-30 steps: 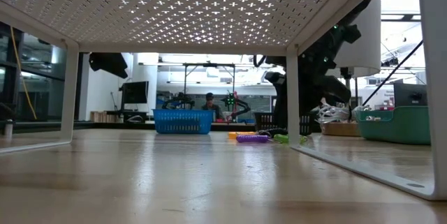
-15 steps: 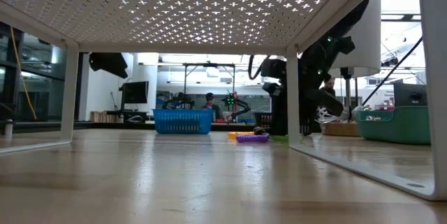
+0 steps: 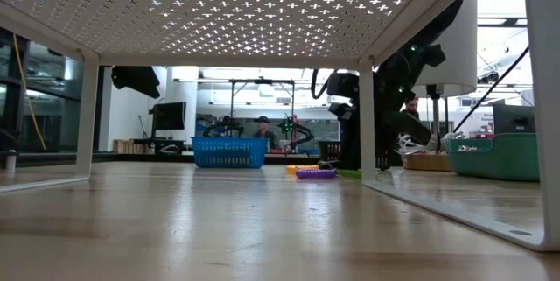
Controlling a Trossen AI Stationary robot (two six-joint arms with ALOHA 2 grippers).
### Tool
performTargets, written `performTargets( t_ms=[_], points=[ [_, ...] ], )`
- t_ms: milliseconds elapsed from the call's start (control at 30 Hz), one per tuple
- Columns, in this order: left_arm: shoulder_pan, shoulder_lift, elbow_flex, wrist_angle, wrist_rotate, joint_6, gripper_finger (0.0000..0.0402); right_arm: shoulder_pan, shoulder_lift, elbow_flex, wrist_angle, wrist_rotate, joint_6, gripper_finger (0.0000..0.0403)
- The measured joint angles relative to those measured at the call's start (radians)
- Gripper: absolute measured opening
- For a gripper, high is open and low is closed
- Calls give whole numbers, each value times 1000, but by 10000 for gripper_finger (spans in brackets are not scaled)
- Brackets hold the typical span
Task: Pick & Place Office Desk Supplies
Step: Put the black spring keychain into the black bin
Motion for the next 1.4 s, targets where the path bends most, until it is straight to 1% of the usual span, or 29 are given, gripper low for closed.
performTargets(
  t_ms=[167,333,433,500,733,867,1400],
  points=[
    [0,0,0,0,0,0,195,0,-1,0,0,0,0,89],
    [0,0,0,0,0,0,195,0,-28,0,-5,1,0,89],
    [0,0,0,0,0,0,195,0,-49,0,-11,27,-4,89],
    [0,0,0,0,0,0,195,0,-55,0,-15,26,-11,89],
    [0,0,0,0,0,0,195,1,-54,0,-17,21,-16,89],
    [0,0,0,0,0,0,195,1,-52,0,-19,-3,-3,89],
    [0,0,0,0,0,0,195,1,-29,0,-9,-1,4,89]
  ],
)
